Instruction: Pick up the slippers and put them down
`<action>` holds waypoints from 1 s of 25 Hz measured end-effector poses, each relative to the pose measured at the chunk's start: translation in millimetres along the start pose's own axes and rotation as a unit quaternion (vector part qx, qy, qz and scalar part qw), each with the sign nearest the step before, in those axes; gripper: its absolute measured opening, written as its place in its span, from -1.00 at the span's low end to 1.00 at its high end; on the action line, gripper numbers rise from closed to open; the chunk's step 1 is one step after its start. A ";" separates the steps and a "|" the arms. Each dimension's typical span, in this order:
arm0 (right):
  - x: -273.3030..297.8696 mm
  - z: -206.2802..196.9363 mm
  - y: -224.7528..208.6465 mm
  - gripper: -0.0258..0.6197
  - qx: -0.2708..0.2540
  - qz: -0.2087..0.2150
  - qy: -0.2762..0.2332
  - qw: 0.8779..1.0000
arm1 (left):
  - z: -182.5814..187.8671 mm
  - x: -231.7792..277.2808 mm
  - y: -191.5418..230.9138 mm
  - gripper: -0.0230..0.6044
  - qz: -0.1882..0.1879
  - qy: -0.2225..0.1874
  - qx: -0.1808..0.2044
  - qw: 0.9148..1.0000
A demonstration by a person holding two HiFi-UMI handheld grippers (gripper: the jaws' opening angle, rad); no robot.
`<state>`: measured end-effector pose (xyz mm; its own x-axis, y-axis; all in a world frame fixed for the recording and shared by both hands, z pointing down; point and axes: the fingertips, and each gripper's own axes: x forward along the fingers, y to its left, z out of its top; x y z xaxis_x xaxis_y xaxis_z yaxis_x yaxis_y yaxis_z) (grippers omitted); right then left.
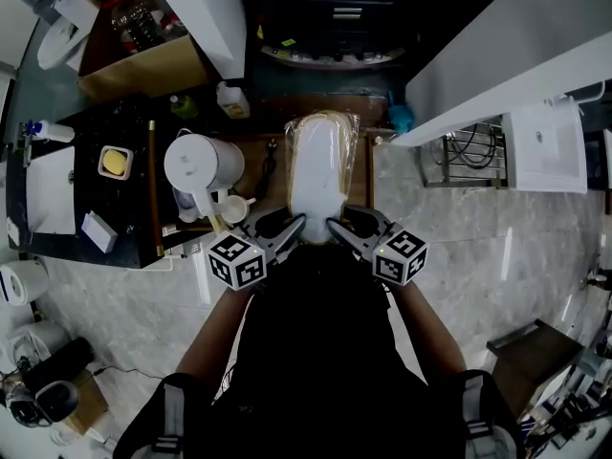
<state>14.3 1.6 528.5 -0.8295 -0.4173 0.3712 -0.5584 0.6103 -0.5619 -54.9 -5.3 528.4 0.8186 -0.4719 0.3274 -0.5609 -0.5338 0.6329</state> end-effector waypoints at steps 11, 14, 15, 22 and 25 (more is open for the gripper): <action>25.8 -61.8 -42.6 -0.45 0.048 -0.021 0.069 0.996 | -59.0 26.2 44.6 -0.52 0.028 0.075 -0.016 0.997; 29.2 -76.3 -52.4 -0.45 0.051 -0.028 0.086 0.995 | -75.7 33.6 54.2 -0.52 0.029 0.099 -0.026 0.994; 30.7 -81.5 -55.5 -0.45 0.054 -0.030 0.090 0.994 | -80.9 35.7 57.3 -0.52 0.029 0.107 -0.028 0.993; 48.0 -118.3 -79.8 -0.45 0.076 -0.044 0.125 0.988 | -117.3 50.0 86.7 -0.52 0.045 0.157 -0.045 0.986; 54.3 -128.4 -88.9 -0.45 0.085 -0.049 0.135 0.986 | -127.4 55.3 97.4 -0.51 0.051 0.167 -0.058 0.983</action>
<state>17.8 11.2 693.5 -0.7564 -0.2602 0.6001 -0.6456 0.4440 -0.6213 -48.4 6.0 697.5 0.7653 -0.2515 0.5926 -0.6395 -0.4028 0.6548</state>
